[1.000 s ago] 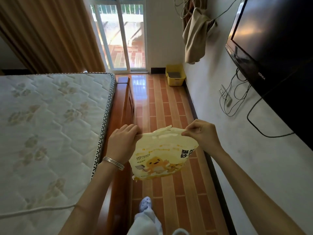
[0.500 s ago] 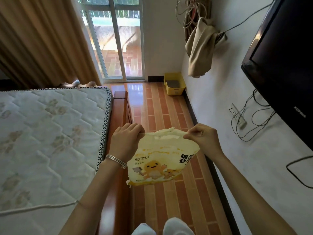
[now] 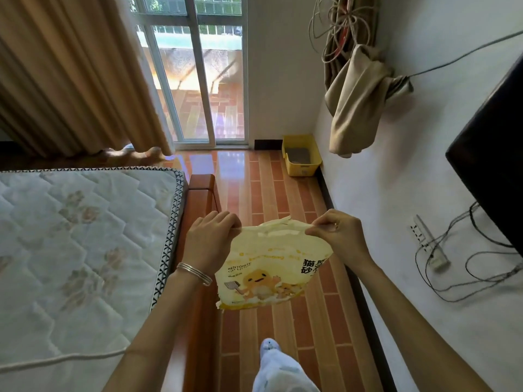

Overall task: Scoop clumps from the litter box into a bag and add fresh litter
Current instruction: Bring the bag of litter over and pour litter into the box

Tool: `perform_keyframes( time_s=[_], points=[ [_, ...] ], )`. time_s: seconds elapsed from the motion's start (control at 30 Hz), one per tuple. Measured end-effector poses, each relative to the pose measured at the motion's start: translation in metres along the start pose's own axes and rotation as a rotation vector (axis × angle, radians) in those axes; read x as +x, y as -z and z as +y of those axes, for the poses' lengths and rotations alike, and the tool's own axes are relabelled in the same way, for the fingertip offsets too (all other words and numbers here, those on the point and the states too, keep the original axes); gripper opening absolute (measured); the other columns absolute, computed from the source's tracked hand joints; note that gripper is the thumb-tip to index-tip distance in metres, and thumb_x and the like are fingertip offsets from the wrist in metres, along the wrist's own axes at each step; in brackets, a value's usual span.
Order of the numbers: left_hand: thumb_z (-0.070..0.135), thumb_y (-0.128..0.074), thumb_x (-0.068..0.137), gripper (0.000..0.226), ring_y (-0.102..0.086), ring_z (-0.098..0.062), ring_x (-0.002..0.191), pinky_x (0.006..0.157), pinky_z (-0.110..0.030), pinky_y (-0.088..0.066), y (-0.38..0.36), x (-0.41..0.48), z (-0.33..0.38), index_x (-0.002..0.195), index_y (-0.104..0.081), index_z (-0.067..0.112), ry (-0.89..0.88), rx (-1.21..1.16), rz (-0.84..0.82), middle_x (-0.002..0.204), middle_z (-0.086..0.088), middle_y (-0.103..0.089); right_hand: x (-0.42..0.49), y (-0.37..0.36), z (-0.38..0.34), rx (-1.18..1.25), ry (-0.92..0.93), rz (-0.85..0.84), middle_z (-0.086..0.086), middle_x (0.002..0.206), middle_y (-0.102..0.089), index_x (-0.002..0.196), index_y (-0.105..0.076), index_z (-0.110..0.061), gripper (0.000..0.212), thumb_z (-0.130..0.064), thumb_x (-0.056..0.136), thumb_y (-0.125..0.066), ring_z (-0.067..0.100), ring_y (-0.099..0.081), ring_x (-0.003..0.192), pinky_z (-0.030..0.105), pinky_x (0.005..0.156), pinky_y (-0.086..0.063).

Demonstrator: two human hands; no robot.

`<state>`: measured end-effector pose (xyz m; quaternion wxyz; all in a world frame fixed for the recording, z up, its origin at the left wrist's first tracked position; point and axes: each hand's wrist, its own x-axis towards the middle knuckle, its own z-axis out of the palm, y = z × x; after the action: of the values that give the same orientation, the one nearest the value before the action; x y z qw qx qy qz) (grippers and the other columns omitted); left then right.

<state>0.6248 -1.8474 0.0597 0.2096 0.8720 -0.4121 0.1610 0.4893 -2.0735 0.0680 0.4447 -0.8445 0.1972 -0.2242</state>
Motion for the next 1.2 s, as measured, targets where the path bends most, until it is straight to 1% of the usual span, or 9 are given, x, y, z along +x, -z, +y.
perform_keyframes(
  time_s=[0.13, 0.3, 0.37, 0.47, 0.57, 0.7, 0.87, 1.0, 1.2],
  points=[
    [0.017, -0.076, 0.075, 0.018, -0.056, -0.019, 0.061, 0.054, -0.027, -0.033, -0.029, 0.062, -0.02, 0.074, -0.059, 0.019, 0.013, -0.004, -0.016, 0.069, 0.007, -0.06, 0.066, -0.002, 0.014, 0.006, 0.002, -0.01, -0.004, 0.069, -0.065, 0.066, -0.07, -0.015, 0.012, -0.01, 0.065, -0.082, 0.004, -0.06, 0.07, 0.009, 0.062, -0.044],
    [0.017, -0.074, 0.077, 0.016, -0.059, -0.021, 0.065, 0.057, -0.029, -0.033, -0.062, 0.125, -0.038, 0.075, -0.059, 0.019, 0.022, -0.006, -0.017, 0.07, 0.006, -0.061, 0.139, -0.003, 0.032, -0.008, -0.008, -0.017, -0.002, 0.069, -0.064, 0.066, -0.07, -0.015, 0.012, -0.012, 0.065, -0.081, 0.004, -0.058, 0.069, 0.011, 0.06, -0.044],
    [0.017, -0.074, 0.077, 0.015, -0.059, -0.021, 0.065, 0.057, -0.029, -0.035, -0.073, 0.145, -0.047, 0.075, -0.059, 0.019, 0.034, -0.017, -0.026, 0.071, 0.006, -0.062, 0.162, -0.005, 0.038, -0.017, -0.003, -0.023, 0.0, 0.069, -0.065, 0.067, -0.07, -0.014, 0.012, -0.012, 0.065, -0.081, 0.005, -0.058, 0.069, 0.013, 0.06, -0.045],
    [0.017, -0.073, 0.078, 0.015, -0.059, -0.021, 0.065, 0.058, -0.028, -0.032, -0.088, 0.173, -0.06, 0.075, -0.059, 0.019, 0.034, -0.022, -0.04, 0.071, 0.007, -0.062, 0.194, -0.01, 0.045, -0.025, -0.01, -0.019, 0.004, 0.07, -0.065, 0.066, -0.07, -0.013, 0.012, -0.012, 0.065, -0.082, 0.008, -0.059, 0.069, 0.021, 0.063, -0.047],
    [0.016, -0.074, 0.077, 0.015, -0.059, -0.02, 0.064, 0.059, -0.027, -0.032, -0.103, 0.206, -0.078, 0.075, -0.06, 0.019, 0.025, -0.033, -0.055, 0.07, 0.007, -0.062, 0.229, -0.018, 0.052, -0.029, -0.031, -0.015, 0.005, 0.071, -0.065, 0.065, -0.069, -0.016, 0.013, -0.013, 0.065, -0.082, 0.008, -0.059, 0.068, 0.022, 0.063, -0.048],
    [0.017, -0.074, 0.077, 0.014, -0.061, -0.02, 0.067, 0.062, -0.026, -0.033, -0.122, 0.256, -0.108, 0.075, -0.06, 0.02, 0.014, -0.057, -0.062, 0.072, 0.008, -0.063, 0.282, -0.033, 0.059, -0.024, -0.075, 0.017, -0.001, 0.072, -0.065, 0.065, -0.067, -0.023, 0.017, -0.013, 0.067, -0.081, 0.006, -0.06, 0.069, 0.02, 0.062, -0.05],
    [0.016, -0.077, 0.074, 0.016, -0.059, -0.017, 0.061, 0.054, -0.025, -0.03, -0.137, 0.328, -0.154, 0.073, -0.062, 0.02, -0.028, -0.07, -0.064, 0.069, 0.008, -0.062, 0.355, -0.057, 0.055, -0.029, -0.084, 0.064, 0.002, 0.071, -0.066, 0.067, -0.07, -0.014, 0.011, -0.011, 0.067, -0.081, 0.007, -0.06, 0.067, 0.013, 0.061, -0.046],
    [0.017, -0.076, 0.075, 0.015, -0.06, -0.017, 0.063, 0.058, -0.025, -0.033, -0.154, 0.381, -0.192, 0.075, -0.061, 0.02, -0.064, -0.099, -0.085, 0.071, 0.008, -0.063, 0.407, -0.074, 0.055, -0.037, -0.101, 0.091, -0.001, 0.071, -0.066, 0.069, -0.069, -0.013, 0.011, -0.011, 0.067, -0.08, 0.006, -0.06, 0.067, 0.012, 0.06, -0.046],
    [0.016, -0.075, 0.075, 0.015, -0.06, -0.018, 0.063, 0.058, -0.026, -0.036, -0.181, 0.442, -0.234, 0.075, -0.061, 0.02, -0.108, -0.111, -0.108, 0.071, 0.007, -0.063, 0.466, -0.099, 0.066, -0.042, -0.126, 0.098, 0.002, 0.072, -0.066, 0.07, -0.07, -0.012, 0.011, -0.012, 0.068, -0.08, 0.008, -0.06, 0.068, 0.011, 0.059, -0.046]
  ],
)
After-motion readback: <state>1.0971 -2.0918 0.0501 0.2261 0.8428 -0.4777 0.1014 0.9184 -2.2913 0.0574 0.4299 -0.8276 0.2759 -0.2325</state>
